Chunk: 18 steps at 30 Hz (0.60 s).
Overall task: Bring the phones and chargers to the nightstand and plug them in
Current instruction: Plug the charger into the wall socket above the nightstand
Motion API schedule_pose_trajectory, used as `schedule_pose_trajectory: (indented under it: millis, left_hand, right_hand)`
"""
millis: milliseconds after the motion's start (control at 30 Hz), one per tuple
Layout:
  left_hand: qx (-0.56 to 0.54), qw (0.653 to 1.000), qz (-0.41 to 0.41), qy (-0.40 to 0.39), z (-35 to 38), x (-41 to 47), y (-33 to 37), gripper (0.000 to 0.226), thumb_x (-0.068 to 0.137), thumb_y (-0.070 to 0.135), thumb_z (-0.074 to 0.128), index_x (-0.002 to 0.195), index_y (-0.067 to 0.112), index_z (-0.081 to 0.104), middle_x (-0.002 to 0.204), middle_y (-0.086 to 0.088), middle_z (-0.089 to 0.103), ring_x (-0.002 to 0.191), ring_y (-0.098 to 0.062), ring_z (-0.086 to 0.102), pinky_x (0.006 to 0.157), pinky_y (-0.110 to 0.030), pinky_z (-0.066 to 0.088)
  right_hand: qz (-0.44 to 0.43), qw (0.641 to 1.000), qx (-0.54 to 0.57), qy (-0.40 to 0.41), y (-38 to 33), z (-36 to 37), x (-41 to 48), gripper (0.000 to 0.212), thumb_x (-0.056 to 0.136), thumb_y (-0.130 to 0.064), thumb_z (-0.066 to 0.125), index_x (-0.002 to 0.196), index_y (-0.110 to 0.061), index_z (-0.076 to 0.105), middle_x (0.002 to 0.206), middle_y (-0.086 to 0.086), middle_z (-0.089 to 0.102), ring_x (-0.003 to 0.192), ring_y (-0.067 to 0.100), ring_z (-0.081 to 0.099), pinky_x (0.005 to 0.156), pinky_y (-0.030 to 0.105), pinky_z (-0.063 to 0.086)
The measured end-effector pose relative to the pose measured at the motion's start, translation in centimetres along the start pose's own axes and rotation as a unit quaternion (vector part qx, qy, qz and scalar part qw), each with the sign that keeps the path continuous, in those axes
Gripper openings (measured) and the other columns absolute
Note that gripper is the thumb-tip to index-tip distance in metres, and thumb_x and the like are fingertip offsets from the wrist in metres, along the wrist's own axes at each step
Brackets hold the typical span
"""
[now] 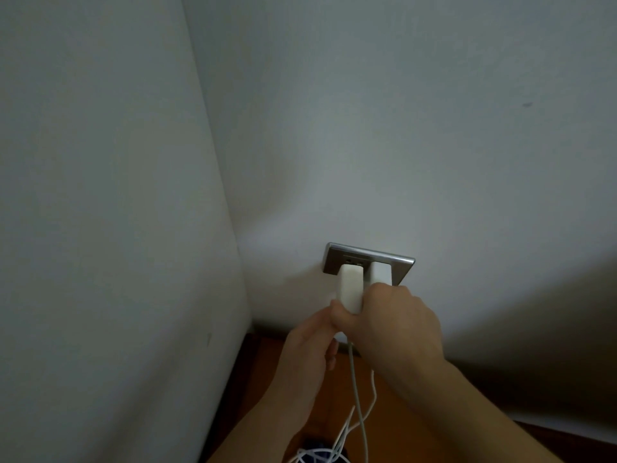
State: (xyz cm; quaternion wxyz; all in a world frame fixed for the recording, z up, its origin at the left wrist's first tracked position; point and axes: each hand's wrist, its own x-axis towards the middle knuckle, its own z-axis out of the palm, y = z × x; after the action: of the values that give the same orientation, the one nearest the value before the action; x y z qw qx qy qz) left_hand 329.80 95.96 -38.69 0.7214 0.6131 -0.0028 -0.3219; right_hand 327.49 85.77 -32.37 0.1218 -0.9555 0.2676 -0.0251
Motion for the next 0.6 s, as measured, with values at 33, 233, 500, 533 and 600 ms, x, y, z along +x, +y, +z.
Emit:
schedule_pose_trajectory:
  millis: [33, 233, 500, 533, 600]
  left_hand:
    - [-0.003, 1.0, 0.012, -0.015, -0.15, -0.15, -0.13, 0.033, 0.098, 0.028, 0.05, 0.072, 0.016, 0.066, 0.056, 0.001, 0.043, 0.055, -0.011, 0.037, 0.058, -0.029, 0.031]
    - [-0.002, 0.996, 0.051, -0.066, -0.34, -0.04, -0.71, 0.024, 0.095, 0.033, 0.053, 0.103, 0.025, 0.074, 0.059, 0.004, 0.045, 0.055, -0.007, 0.039, 0.054, -0.025, 0.033]
    - [0.049, 0.991, 0.058, -0.113, -0.69, -0.1, -0.63, 0.027, 0.095, 0.039, 0.048, 0.113, 0.044, 0.066, 0.065, 0.014, 0.06, 0.057, 0.001, 0.047, 0.054, -0.016, 0.041]
    - [0.055, 0.99, 0.06, -0.119, -0.67, -0.1, -0.58, 0.027, 0.095, 0.04, 0.047, 0.114, 0.044, 0.066, 0.066, 0.015, 0.062, 0.057, 0.002, 0.049, 0.054, -0.014, 0.042]
    - [0.068, 0.988, 0.063, -0.124, -0.54, -0.12, -0.44, 0.027, 0.098, 0.036, 0.046, 0.117, 0.04, 0.065, 0.067, 0.02, 0.064, 0.059, 0.006, 0.055, 0.055, -0.01, 0.044]
  right_hand:
    - [0.002, 1.0, 0.005, 0.001, 0.01, -0.04, 0.02, 0.054, 0.083, -0.064, 0.052, 0.105, -0.016, 0.065, 0.098, 0.003, 0.07, 0.086, 0.022, 0.069, 0.069, 0.032, 0.057]
    - [0.006, 1.0, 0.012, 0.011, 0.26, -0.23, -0.28, 0.048, 0.082, -0.065, 0.052, 0.093, -0.021, 0.064, 0.089, 0.0, 0.069, 0.081, 0.02, 0.069, 0.068, 0.033, 0.057]
    - [0.008, 1.0, 0.003, 0.012, 0.69, 0.46, -0.66, 0.048, 0.082, -0.068, 0.047, 0.086, -0.022, 0.062, 0.088, -0.001, 0.069, 0.075, 0.016, 0.067, 0.051, 0.022, 0.042]
    - [0.012, 1.0, 0.004, 0.015, 0.79, 0.41, -0.73, 0.048, 0.082, -0.068, 0.047, 0.082, -0.022, 0.061, 0.085, -0.002, 0.069, 0.072, 0.016, 0.066, 0.051, 0.022, 0.044]
    - [0.018, 1.0, 0.001, 0.013, 0.99, 0.29, -0.72, 0.049, 0.081, -0.069, 0.047, 0.081, -0.022, 0.061, 0.08, -0.002, 0.067, 0.068, 0.015, 0.065, 0.049, 0.022, 0.045]
